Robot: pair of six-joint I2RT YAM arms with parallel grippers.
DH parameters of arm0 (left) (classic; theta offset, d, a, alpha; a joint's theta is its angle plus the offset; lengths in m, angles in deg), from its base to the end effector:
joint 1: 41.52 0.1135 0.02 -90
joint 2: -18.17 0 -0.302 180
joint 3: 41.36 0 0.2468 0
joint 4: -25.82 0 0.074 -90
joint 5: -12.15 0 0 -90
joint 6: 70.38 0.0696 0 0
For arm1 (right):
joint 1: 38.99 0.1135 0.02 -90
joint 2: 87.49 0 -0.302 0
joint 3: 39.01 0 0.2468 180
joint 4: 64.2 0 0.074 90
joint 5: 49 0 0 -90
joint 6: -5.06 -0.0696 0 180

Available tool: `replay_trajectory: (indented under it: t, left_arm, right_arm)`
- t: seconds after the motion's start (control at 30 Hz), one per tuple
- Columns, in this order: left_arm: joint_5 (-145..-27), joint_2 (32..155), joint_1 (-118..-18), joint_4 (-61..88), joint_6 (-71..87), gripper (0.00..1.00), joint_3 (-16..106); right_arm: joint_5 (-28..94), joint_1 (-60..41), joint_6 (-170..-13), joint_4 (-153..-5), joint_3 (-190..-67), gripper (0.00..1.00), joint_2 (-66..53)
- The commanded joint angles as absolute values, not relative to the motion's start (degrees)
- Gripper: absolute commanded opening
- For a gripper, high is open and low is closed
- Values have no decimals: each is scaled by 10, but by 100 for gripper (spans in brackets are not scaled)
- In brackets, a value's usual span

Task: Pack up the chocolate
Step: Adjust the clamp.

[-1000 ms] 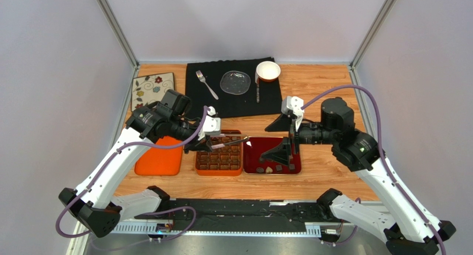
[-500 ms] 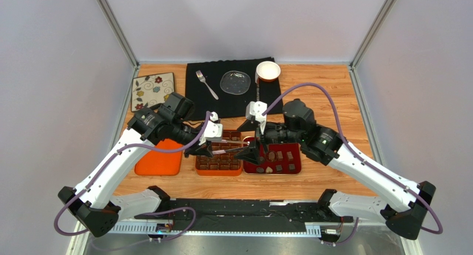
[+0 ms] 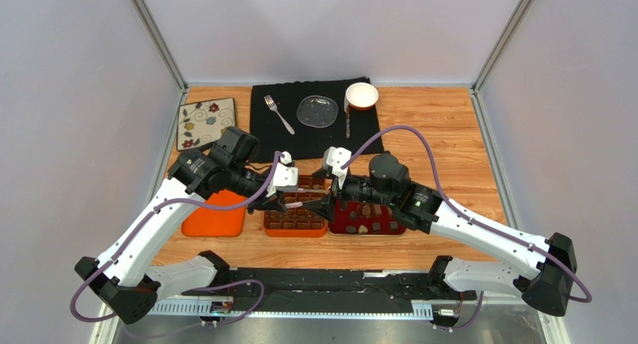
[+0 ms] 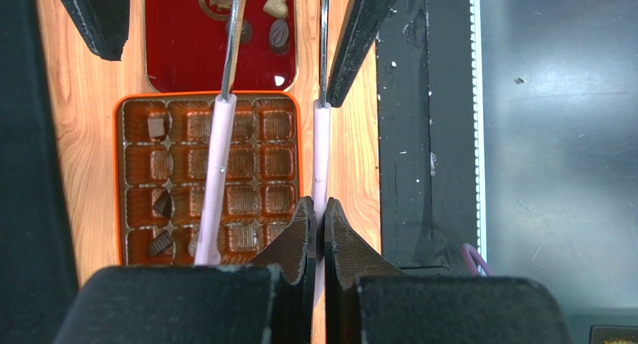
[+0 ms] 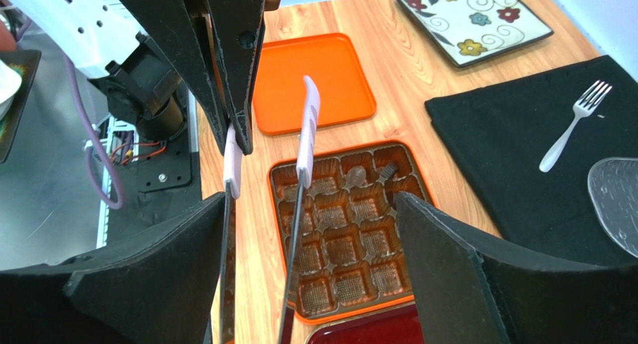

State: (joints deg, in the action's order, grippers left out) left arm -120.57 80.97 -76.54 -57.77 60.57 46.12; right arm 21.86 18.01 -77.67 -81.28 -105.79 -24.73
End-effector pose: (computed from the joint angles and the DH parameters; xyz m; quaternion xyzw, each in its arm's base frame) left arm 0.1128 -0.1367 0.3780 0.6291 0.6471 -0.3375 0.2674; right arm 0.1247 0.2339 0.3677 -0.4982 0.5987 0.3760 0.5018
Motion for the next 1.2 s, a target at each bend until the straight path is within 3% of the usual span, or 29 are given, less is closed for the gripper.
replay_trajectory:
  t: [0.0, 1.17]
  left_arm:
    - [-1223, 798, -768, -557, 596, 0, 463]
    - [-1203, 786, -768, -542, 576, 0, 455]
  right_arm:
    - [261, 195, -788, -711, -1048, 85, -254]
    - [259, 227, -830, -698, -1014, 74, -247]
